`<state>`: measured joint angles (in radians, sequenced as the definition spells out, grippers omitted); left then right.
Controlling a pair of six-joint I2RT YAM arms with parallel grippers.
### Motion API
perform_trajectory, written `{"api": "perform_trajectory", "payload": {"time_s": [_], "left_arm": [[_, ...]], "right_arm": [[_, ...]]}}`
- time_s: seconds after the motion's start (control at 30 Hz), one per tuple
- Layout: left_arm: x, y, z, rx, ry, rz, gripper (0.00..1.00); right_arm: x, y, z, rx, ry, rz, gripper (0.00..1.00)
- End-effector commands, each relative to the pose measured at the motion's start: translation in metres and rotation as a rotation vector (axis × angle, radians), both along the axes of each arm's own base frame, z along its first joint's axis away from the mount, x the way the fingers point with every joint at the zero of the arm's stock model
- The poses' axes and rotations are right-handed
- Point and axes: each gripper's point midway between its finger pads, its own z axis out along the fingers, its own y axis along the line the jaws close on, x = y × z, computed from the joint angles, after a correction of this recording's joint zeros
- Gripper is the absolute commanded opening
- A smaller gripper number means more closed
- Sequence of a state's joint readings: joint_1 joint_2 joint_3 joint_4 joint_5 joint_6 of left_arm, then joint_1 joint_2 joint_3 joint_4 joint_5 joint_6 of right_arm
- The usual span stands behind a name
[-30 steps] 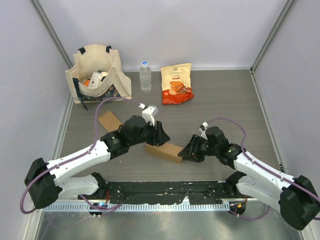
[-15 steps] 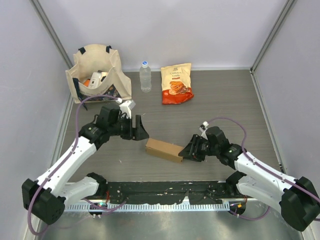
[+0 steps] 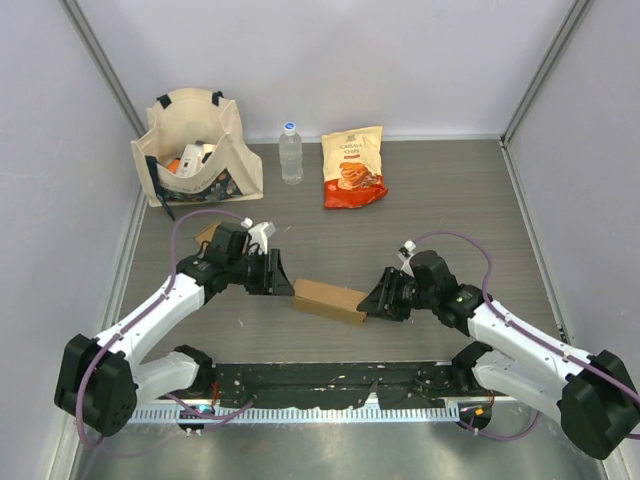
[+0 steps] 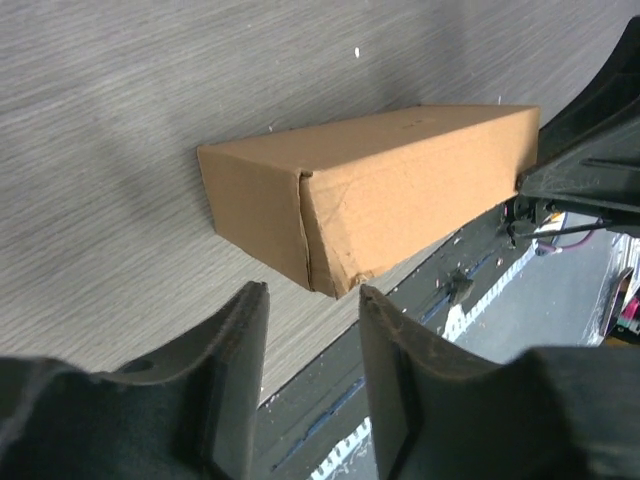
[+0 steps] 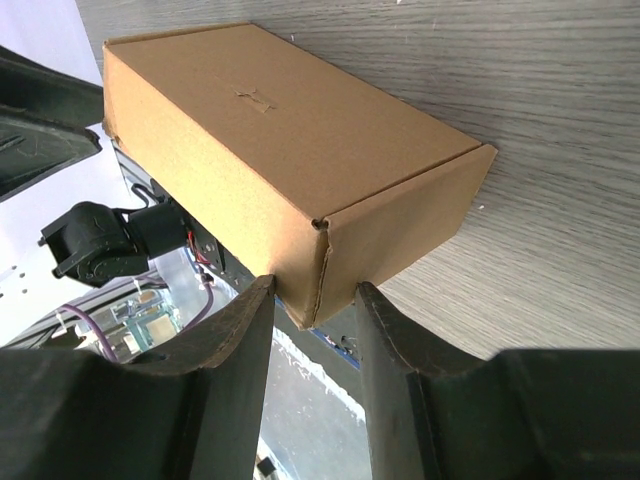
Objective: Fold the paper box
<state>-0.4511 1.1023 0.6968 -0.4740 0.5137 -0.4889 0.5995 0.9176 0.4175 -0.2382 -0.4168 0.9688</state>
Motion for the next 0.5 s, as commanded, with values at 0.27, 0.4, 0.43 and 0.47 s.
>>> {"api": "perform_trajectory", "payload": {"time_s": [0.27,0.4,0.43,0.47], "left_arm": [[0.026,-0.007,-0.012,-0.077,-0.057,0.109,0.4],[0.019,0.004,-0.034,-0.019,0.004,0.162,0.29],[0.014,0.007,-0.043,-0.011,0.03,0.182,0.26],[0.012,0.009,-0.046,-0.008,0.03,0.194,0.24]], "right_arm": [[0.01,-0.003,0.002,-0.052,-0.047,-0.004,0.42],[0.011,-0.006,-0.003,-0.068,-0.049,-0.01,0.42],[0.011,-0.006,-0.005,-0.074,-0.051,-0.009,0.42],[0.011,-0.008,-0.01,-0.085,-0.05,-0.012,0.42]]}}
